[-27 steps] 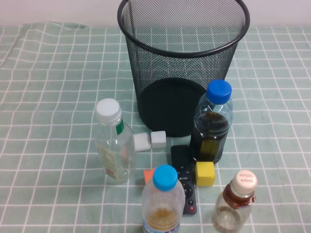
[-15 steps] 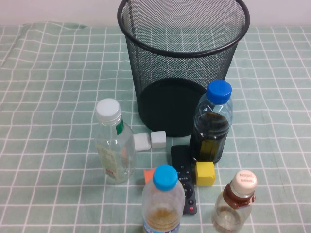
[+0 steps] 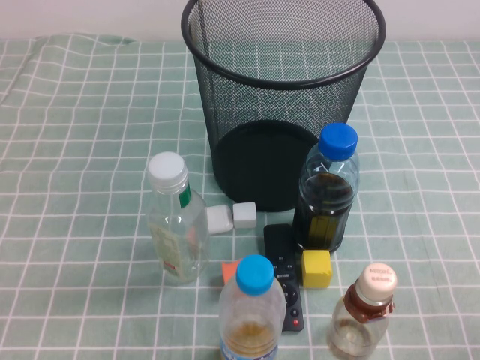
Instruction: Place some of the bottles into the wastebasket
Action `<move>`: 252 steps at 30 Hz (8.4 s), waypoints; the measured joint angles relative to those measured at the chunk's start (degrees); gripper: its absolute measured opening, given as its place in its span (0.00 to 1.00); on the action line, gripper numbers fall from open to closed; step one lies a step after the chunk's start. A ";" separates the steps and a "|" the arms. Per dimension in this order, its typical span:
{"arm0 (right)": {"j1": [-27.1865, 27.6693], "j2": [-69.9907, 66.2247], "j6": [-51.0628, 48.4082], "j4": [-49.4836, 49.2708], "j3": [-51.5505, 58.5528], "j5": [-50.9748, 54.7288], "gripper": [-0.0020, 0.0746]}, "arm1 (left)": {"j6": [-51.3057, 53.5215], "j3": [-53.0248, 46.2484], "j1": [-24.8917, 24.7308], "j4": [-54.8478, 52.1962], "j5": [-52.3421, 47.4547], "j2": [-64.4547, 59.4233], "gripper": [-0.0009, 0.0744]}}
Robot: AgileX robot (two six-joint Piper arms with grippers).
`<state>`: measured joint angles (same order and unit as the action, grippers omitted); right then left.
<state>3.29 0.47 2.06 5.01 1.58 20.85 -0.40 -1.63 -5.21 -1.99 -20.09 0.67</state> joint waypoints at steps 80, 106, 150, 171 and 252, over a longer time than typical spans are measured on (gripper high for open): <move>0.00 0.03 0.00 0.00 0.00 0.10 0.02 | -0.40 19.82 -32.94 6.30 61.36 -61.18 0.83; 0.00 0.13 0.00 0.00 0.00 0.10 0.02 | -0.01 28.49 -32.94 11.51 62.91 -80.77 0.84; 0.00 0.28 0.00 0.00 0.00 0.10 0.02 | 17.13 109.27 -17.04 16.04 -35.65 -83.27 0.45; 0.00 0.28 0.00 0.00 0.00 0.10 0.02 | 40.89 142.31 -17.17 51.27 -26.82 -122.42 0.45; 0.00 0.28 0.10 0.00 0.00 0.10 0.02 | 6.02 25.49 -20.26 1.49 -7.20 -12.25 0.01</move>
<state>3.29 0.75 2.16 5.01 1.58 20.95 5.62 23.87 -25.47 -0.50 -27.29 -11.58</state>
